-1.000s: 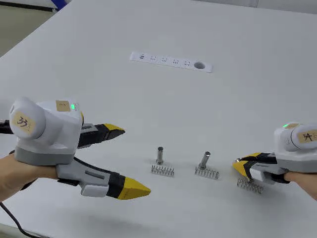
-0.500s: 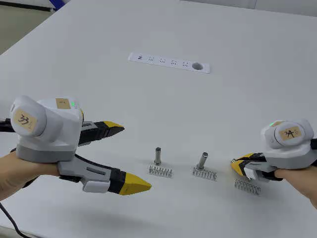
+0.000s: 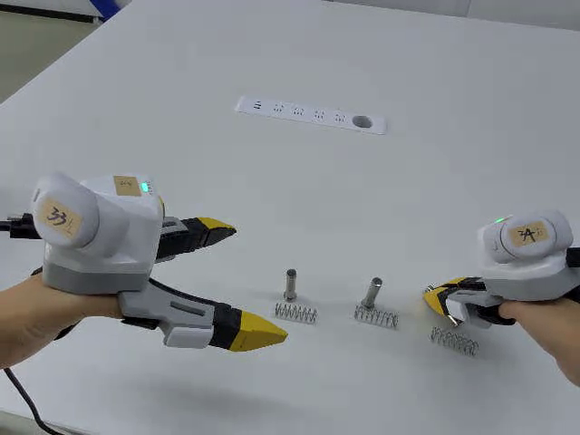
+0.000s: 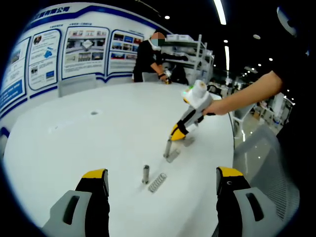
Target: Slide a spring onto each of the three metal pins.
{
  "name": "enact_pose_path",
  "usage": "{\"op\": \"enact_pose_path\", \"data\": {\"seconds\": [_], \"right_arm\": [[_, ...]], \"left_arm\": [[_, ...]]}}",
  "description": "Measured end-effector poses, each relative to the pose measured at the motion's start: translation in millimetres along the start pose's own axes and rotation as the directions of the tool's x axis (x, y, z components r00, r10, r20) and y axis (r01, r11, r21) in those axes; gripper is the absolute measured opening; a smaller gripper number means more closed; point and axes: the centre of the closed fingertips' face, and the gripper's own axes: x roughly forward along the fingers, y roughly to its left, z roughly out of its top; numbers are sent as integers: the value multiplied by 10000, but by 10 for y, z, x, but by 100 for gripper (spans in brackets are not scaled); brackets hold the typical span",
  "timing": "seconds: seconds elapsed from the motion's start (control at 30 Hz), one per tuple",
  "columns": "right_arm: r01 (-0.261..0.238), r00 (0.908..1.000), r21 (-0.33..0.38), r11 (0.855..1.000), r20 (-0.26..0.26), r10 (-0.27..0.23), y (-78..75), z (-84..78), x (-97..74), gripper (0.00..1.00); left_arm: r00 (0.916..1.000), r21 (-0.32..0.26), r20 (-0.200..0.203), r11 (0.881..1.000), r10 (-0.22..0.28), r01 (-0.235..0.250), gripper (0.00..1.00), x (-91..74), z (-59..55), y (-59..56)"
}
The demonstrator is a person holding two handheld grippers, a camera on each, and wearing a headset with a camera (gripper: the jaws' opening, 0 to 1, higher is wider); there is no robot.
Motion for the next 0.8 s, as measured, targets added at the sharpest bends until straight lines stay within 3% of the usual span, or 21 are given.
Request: {"op": "enact_pose_path", "data": {"seconds": [0.3, 0.8], "right_arm": [[65, 9987, -331, 9994, 502, -48, -34, 84, -67, 8], [-31, 9943, -375, 9993, 1062, 71, 11, 76, -200, 7]], "left_arm": [[9993, -40, 298, 9998, 217, -216, 90, -17, 87, 35], [9993, 72, 300, 9997, 232, -234, 90, -30, 121, -13]]}}
